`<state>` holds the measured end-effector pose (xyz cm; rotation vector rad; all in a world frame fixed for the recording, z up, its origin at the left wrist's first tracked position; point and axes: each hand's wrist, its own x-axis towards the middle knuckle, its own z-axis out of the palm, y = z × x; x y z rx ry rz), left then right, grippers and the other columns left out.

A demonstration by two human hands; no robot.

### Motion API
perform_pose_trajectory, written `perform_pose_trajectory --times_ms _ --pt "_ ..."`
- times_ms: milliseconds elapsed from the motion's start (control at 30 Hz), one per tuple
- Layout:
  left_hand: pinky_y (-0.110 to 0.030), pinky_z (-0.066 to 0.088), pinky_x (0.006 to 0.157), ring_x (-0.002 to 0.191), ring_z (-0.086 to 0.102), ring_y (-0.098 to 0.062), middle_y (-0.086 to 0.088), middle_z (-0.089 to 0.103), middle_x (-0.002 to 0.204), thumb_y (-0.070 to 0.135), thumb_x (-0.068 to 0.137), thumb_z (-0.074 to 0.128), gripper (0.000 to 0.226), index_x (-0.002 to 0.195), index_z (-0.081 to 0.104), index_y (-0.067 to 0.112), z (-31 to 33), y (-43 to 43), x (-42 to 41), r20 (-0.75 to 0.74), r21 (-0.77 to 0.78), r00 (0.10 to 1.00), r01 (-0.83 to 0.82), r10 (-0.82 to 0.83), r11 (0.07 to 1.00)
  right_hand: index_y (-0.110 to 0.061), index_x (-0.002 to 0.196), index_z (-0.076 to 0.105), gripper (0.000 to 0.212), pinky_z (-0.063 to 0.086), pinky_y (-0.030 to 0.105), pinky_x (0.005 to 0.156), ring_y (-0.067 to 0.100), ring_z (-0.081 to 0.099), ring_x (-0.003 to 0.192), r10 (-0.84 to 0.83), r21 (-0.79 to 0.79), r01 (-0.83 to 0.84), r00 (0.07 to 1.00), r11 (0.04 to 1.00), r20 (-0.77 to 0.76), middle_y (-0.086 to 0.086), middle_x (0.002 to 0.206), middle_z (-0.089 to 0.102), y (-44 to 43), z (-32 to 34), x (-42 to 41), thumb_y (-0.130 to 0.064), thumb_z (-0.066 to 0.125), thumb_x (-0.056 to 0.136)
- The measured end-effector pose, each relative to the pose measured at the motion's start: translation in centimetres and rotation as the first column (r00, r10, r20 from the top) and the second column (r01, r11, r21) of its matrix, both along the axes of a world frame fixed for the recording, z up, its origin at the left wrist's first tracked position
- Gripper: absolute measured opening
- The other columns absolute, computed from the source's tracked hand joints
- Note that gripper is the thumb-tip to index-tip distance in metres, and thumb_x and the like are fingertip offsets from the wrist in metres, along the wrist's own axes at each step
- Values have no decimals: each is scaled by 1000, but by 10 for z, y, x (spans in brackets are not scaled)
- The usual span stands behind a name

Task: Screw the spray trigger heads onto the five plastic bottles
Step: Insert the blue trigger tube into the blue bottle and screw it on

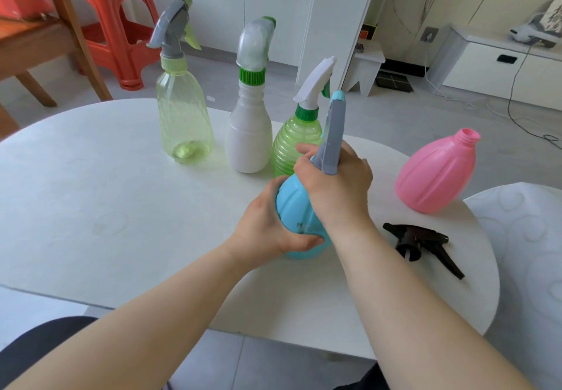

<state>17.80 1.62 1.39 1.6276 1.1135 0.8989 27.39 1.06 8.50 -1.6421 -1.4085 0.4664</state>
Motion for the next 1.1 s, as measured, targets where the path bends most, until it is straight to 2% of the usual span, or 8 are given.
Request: perform_pose_trajectory --times_ms 167,267,367,433,533,600,767,1100 --pt "-16 44 77 102 56 -7 10 57 110 24 47 86 89 121 36 29 0 -4 2 33 -8 999 -9 9 1000 -26 70 49 12 23 45 108 21 51 114 -74 -47 75 997 996 12 -2 93 66 -3 2 -1 -31 57 76" --pt "-14 44 84 110 51 -7 7 53 120 23 48 86 94 125 32 31 1 -8 -1 55 -8 998 44 -44 999 -23 75 50 20 40 32 83 22 56 85 -4 -37 3 1000 999 -18 -12 70 55 -13 3 5 -39 62 74" --pt "-29 42 96 117 48 -10 10 49 122 45 37 77 96 120 30 38 4 -11 -4 37 -12 996 87 -86 996 -25 77 51 12 40 10 65 5 55 74 78 17 -76 992 997 -97 -18 72 54 -23 4 13 -29 62 77" --pt "-37 34 108 128 38 -13 7 41 135 55 34 68 110 132 26 27 5 -14 -6 -35 10 994 105 -105 994 -23 79 53 9 36 4 58 0 53 72 111 13 -111 990 994 -83 -17 73 56 -23 7 18 -24 62 78" --pt "-37 17 115 133 26 -10 7 30 139 61 45 73 119 140 16 17 5 -12 -13 -178 81 982 74 -58 994 -22 81 54 10 36 17 57 11 54 74 28 56 -24 997 998 -67 -7 77 59 -11 18 33 -22 63 77" --pt "-37 9 116 136 24 -13 1 29 145 50 65 70 95 139 20 18 0 -8 -19 -294 139 956 38 5 990 -18 89 56 12 31 19 58 15 52 79 -43 73 48 997 996 -70 -3 83 57 3 26 49 -21 62 78" --pt "-26 -5 110 139 14 -9 4 20 151 59 77 50 76 138 23 24 -21 0 -23 -651 232 758 131 53 964 -8 104 56 25 27 20 55 19 48 83 -138 46 142 987 989 -87 1 90 53 35 28 79 -20 57 82" --pt "-29 -5 111 140 9 -8 5 21 151 60 81 40 68 137 24 24 -33 4 -19 -692 325 711 149 128 934 -11 104 54 24 33 24 64 18 48 83 -143 -31 140 978 990 -149 1 91 52 64 15 90 -22 56 83"
